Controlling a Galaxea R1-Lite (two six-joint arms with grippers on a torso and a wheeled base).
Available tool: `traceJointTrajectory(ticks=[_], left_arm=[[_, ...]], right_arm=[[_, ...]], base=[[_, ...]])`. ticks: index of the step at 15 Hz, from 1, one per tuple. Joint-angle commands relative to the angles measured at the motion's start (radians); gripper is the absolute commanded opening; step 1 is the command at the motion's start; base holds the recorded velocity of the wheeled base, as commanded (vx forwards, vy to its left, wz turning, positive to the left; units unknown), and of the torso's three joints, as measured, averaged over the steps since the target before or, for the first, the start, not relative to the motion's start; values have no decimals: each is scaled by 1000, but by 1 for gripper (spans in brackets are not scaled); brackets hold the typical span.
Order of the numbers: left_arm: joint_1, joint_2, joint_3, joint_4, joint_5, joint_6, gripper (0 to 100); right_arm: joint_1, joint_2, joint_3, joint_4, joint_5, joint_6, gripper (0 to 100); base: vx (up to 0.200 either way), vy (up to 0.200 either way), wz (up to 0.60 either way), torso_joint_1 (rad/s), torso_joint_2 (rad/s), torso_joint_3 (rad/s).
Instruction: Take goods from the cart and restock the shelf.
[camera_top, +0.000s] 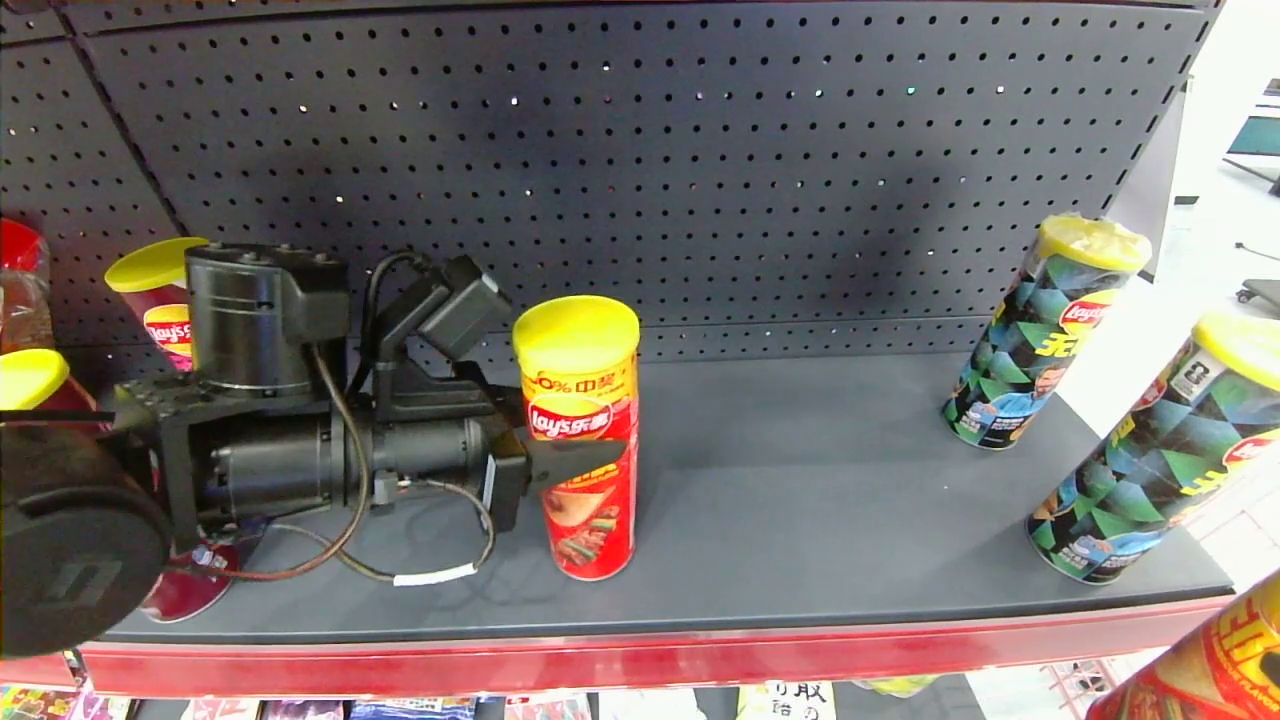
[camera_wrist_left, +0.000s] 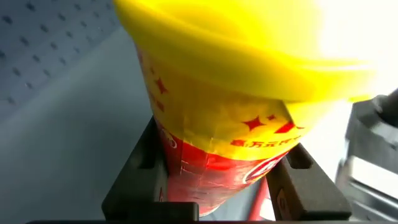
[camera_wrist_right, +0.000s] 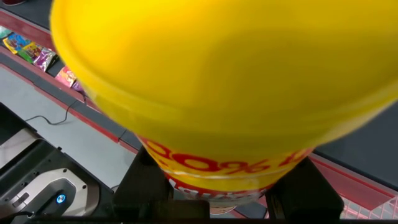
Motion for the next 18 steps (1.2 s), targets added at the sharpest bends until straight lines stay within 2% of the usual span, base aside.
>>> traceJointTrajectory(ticks=[1, 3, 7, 10, 14, 18], left_arm=[[-17, -87, 82, -3, 9, 0, 0], [-17, -101, 121, -5, 39, -2, 0], [-17, -126, 161, -6, 45, -2, 0], [-17, -126, 145, -6, 59, -11, 0], [-39, -135, 145, -5, 70, -46, 0], [-43, -135, 153, -3, 82, -46, 0]], right_arm=[[1, -4, -6, 0, 1, 0, 0], [1, -6, -6, 0, 1, 0, 0], [1, -7, -10, 0, 1, 0, 0], [1, -15, -9, 0, 1, 0, 0], [1, -16, -12, 0, 1, 0, 0], [1, -16, -12, 0, -1, 0, 0]], base=[[0, 0, 0, 0, 0, 0], [0, 0, 0, 0, 0, 0], [0, 0, 0, 0, 0, 0], [0, 0, 0, 0, 0, 0], [0, 0, 0, 0, 0, 0], [0, 0, 0, 0, 0, 0]])
